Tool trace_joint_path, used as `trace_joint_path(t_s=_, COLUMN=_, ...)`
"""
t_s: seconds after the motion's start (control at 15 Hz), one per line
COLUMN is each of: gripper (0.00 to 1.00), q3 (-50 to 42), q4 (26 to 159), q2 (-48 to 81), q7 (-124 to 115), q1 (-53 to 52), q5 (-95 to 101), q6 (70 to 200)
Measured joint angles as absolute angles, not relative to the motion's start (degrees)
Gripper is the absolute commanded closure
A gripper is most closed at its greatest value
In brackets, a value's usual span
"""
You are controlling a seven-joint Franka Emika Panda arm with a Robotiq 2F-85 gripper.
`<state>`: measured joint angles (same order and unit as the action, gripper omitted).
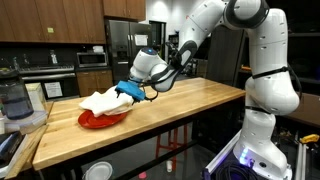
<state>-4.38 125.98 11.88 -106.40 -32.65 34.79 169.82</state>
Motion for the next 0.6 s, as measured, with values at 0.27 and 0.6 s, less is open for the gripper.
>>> trace_joint_path(t_s=0.27, gripper=0.0, q3=-5.69, q4=125.63, q2=13.45, q7=-109.09, q1=-32.6, q5=34.17, q6=170.27)
trace_joint_path(t_s=0.6, gripper=0.29, q3=-6.07, q4=124.69, q2=16.12, q7=-110.36, q1=-32.29, q5=30.1, q6=170.27)
